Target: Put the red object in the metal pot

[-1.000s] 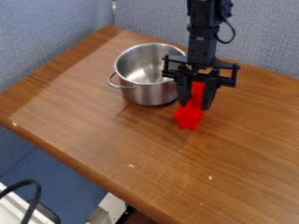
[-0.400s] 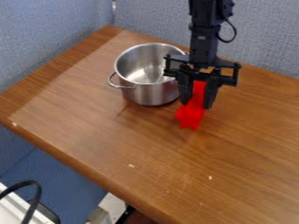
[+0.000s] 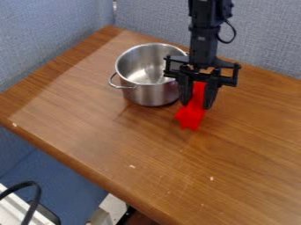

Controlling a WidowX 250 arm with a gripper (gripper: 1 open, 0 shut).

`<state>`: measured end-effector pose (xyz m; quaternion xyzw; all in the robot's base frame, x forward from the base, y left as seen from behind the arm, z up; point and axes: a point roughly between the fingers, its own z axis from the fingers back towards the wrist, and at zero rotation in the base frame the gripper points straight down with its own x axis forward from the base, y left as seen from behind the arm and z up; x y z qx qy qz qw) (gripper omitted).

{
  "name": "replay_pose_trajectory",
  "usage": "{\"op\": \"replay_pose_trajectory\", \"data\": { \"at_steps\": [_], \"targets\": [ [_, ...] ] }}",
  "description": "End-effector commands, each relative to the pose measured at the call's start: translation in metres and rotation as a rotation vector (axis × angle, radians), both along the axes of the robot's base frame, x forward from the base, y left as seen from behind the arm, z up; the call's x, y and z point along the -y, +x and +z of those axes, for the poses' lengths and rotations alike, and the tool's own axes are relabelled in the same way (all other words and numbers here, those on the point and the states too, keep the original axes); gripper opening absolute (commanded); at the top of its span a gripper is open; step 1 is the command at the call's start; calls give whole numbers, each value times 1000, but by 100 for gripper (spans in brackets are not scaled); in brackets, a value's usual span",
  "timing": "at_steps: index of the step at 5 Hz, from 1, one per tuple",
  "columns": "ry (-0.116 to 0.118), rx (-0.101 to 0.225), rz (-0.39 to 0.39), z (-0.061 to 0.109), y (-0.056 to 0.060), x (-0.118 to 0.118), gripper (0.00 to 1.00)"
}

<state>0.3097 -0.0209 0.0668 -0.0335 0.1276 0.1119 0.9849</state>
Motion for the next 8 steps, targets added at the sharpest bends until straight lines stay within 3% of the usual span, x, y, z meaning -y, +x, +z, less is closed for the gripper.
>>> {"op": "replay_pose_trajectory", "data": {
  "at_steps": [1,8],
  "targets": [
    [-11,55,12,15,10,-3,0],
    [-46,57,2,20,16,-6,0]
  ]
}}
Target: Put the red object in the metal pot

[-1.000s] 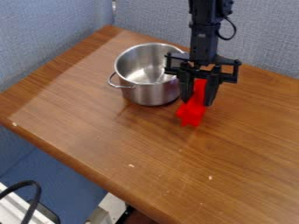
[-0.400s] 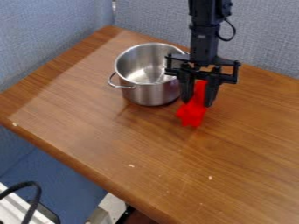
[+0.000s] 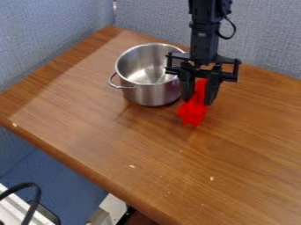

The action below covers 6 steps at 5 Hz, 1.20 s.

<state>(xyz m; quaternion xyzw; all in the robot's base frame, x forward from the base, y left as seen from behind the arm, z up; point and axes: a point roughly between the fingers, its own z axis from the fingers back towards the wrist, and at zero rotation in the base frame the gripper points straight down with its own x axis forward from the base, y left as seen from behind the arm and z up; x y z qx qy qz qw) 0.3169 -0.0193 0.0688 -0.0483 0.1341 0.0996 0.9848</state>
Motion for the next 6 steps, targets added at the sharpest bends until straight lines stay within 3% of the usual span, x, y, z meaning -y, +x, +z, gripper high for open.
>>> {"op": "replay_pose_trajectory", "data": {
  "at_steps": [1,6],
  "targets": [
    [-14,72,28,23,10,-6,0],
    [-24,133,46,64,7,-17,0]
  ]
}}
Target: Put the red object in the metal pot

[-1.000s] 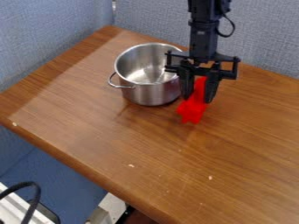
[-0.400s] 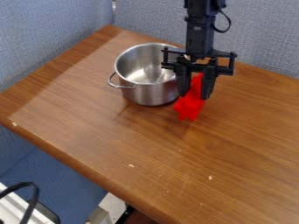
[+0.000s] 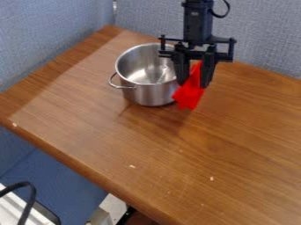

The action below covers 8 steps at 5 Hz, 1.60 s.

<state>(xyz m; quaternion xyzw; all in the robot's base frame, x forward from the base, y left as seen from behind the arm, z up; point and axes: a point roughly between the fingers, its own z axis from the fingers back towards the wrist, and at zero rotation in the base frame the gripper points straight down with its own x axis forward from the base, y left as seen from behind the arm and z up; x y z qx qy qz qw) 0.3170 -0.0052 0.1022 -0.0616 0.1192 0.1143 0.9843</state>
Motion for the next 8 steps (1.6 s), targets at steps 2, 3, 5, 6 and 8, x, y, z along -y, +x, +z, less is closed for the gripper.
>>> {"op": "replay_pose_trajectory", "data": {
  "at_steps": [2,3,5,6,8],
  "targets": [
    [-9,108,-9,44,1,-16,0],
    [-1,125,-23,48,3,-23,0],
    [35,154,-33,56,7,-52,0],
    [63,144,-51,52,11,-65,0],
    [113,142,-113,45,8,-85,0]
  ]
}}
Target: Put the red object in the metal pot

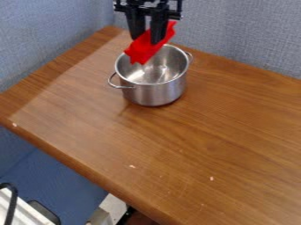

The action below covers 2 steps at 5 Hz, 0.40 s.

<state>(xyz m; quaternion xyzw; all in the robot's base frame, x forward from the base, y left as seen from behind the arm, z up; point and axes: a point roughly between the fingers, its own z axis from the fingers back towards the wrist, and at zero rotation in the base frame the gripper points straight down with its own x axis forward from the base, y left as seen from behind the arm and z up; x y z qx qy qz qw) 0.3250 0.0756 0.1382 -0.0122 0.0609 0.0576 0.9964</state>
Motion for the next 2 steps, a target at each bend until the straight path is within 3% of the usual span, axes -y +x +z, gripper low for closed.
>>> {"op": "replay_pose_trajectory", "data": {
  "at_steps": [1,2],
  "targets": [
    [26,13,15,4,-4,-13,0],
    [33,13,7,-2,-5,-17,0]
  ]
}}
